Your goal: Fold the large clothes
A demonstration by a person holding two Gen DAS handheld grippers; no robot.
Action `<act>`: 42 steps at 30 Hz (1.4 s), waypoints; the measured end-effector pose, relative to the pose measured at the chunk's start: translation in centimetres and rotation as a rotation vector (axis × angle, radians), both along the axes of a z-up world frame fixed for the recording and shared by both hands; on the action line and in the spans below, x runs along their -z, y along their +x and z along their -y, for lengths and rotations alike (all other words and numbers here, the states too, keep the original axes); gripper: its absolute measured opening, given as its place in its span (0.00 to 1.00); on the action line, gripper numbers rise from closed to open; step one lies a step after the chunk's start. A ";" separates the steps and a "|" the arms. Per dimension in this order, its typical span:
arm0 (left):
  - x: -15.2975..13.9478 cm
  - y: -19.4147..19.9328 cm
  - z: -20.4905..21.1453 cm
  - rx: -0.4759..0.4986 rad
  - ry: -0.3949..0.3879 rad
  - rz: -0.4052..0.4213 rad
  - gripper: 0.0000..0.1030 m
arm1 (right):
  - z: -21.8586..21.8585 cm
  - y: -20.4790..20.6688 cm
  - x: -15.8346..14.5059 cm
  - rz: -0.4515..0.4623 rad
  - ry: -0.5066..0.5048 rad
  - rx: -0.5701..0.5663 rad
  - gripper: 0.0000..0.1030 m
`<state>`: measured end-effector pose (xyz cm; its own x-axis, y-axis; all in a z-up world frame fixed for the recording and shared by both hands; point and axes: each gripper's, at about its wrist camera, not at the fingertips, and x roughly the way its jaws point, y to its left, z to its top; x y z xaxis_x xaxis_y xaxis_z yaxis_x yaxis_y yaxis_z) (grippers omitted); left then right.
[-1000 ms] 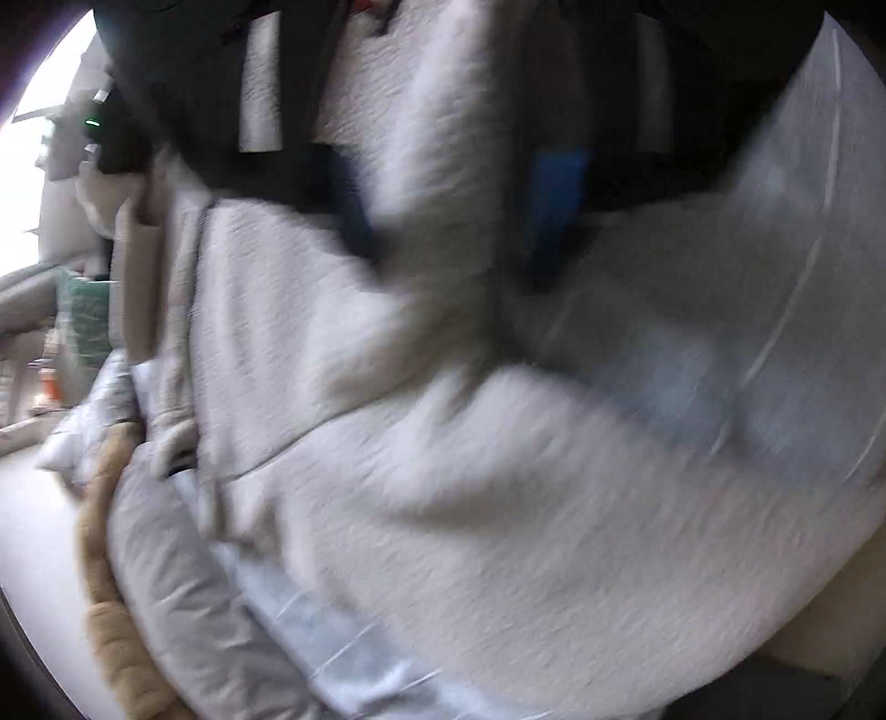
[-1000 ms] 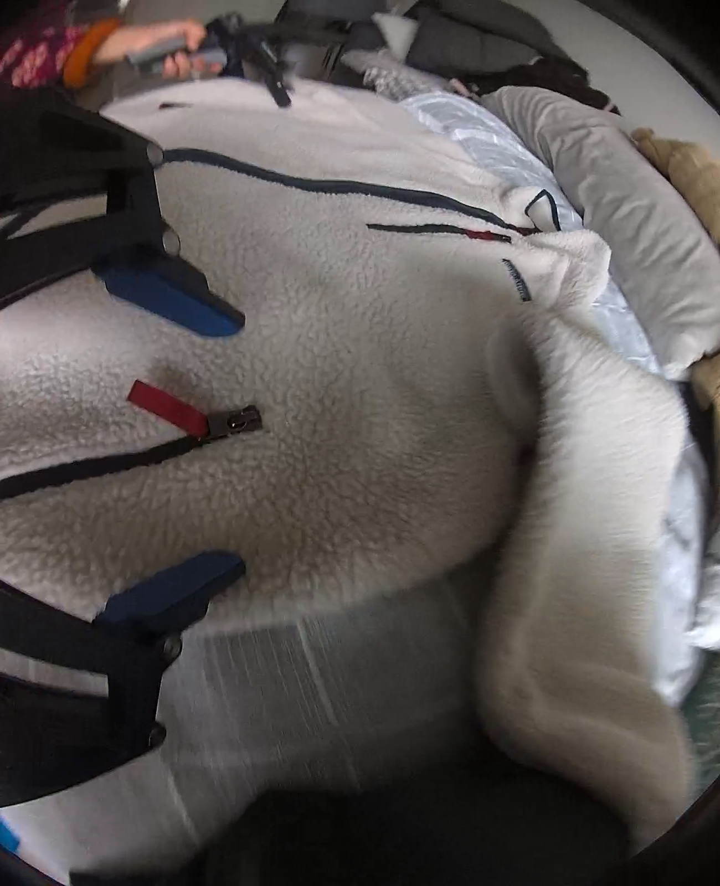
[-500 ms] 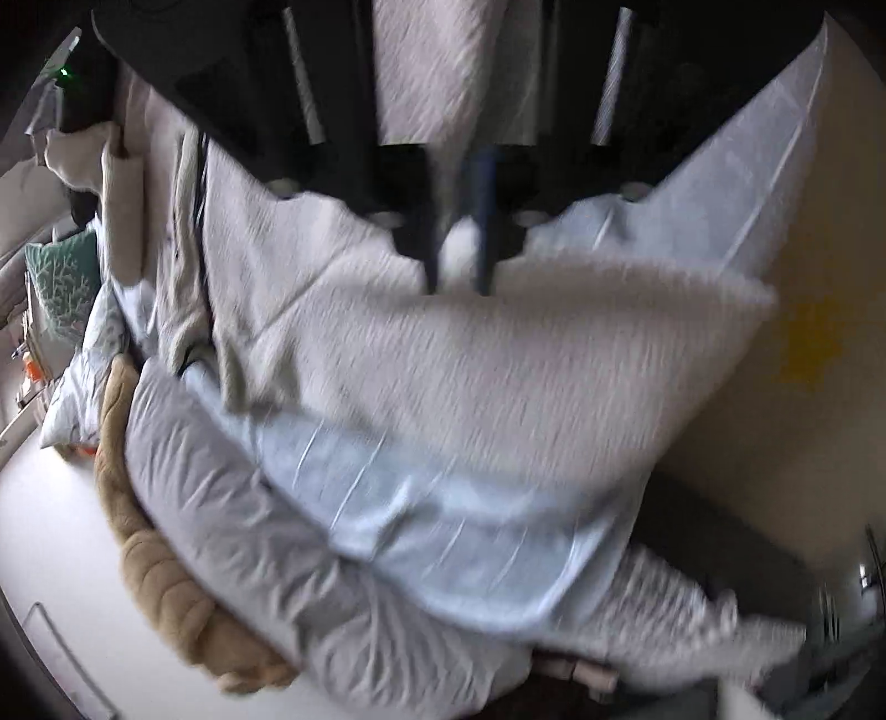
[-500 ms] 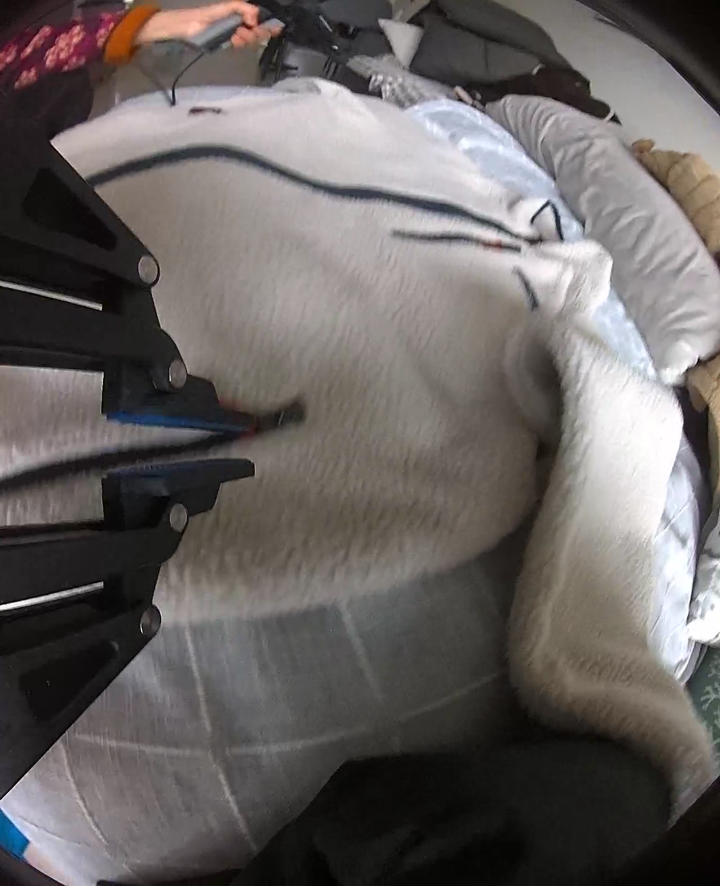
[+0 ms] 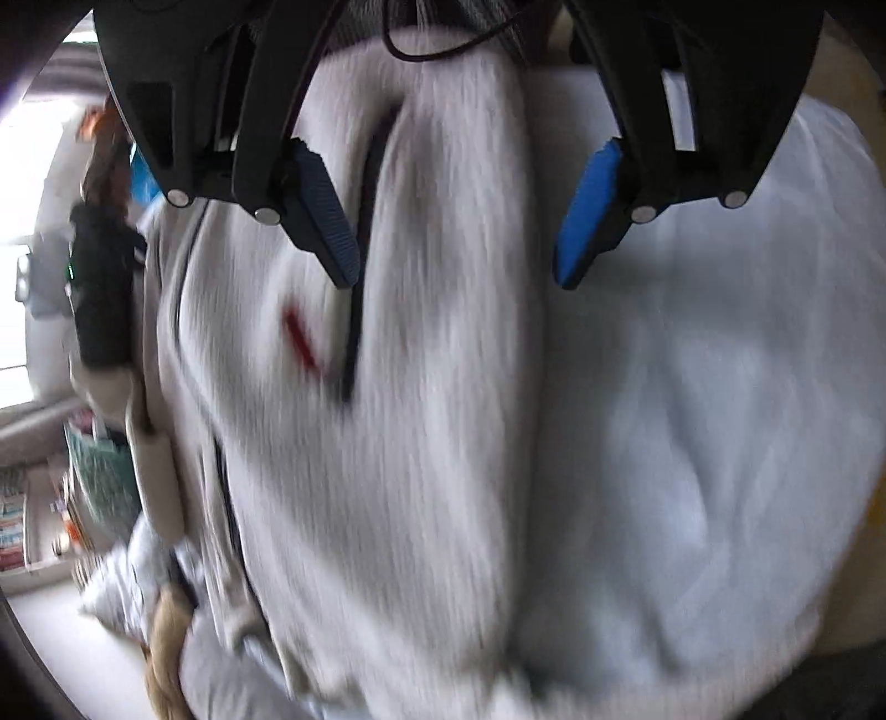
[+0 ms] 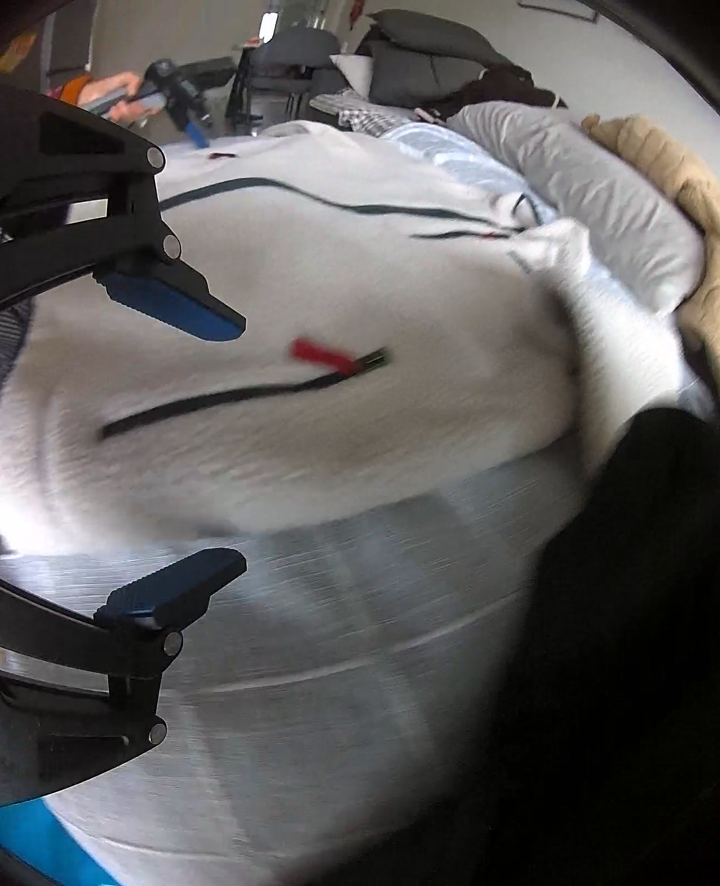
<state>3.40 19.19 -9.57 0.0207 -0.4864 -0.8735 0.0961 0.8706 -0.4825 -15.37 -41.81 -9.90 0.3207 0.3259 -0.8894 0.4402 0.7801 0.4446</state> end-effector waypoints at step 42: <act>-10.8 1.8 21.4 0.353 0.179 0.487 0.79 | 9.6 6.8 -17.3 0.271 -0.553 0.242 0.79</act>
<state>5.19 -2.24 1.21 0.3013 -0.3839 -0.8728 0.5648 0.8093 -0.1610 -8.56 -51.39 7.39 0.5632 -0.2651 -0.7826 0.5607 0.8183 0.1264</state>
